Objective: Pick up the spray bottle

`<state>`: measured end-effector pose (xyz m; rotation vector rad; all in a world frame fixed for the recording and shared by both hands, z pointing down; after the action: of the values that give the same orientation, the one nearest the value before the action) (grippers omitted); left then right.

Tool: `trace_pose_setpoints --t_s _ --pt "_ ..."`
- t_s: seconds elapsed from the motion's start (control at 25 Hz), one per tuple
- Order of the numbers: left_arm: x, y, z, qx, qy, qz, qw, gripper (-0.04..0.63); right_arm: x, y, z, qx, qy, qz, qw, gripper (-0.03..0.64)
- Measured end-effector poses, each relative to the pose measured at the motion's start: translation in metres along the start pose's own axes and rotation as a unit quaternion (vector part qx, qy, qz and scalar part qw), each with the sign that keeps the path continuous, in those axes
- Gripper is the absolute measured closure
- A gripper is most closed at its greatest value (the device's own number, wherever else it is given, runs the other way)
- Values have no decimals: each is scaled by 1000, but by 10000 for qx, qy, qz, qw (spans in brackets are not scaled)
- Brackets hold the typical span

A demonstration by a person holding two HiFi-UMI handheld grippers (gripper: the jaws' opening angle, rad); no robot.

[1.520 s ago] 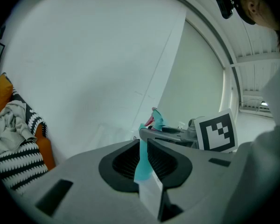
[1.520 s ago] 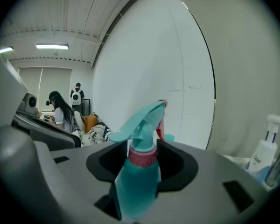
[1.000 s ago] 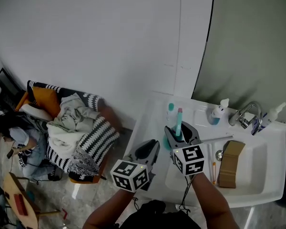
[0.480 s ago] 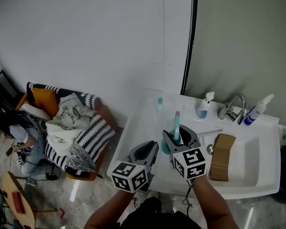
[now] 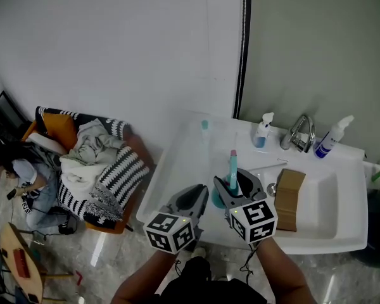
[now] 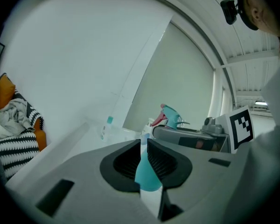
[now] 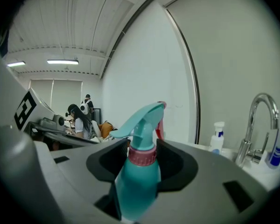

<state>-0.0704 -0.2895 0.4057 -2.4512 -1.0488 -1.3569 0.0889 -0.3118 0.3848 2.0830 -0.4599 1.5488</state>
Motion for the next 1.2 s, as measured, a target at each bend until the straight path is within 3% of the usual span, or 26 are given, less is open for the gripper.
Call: trace_pose_setpoints --t_s 1.2 --pt "60 -66 69 -11 37 260 9997 565 11 -126 -44 -125 129 99 9998 430"
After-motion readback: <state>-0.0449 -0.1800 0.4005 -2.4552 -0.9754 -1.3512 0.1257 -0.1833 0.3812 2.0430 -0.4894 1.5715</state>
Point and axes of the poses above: the fingertips, and each gripper's own axes: y forward along the fingers, z to its right, x out of its underside, the point moved 9 cm from there along -y, backward along the fingers, and after that the axes turned 15 degrees about -y, right-handed, at the moved point
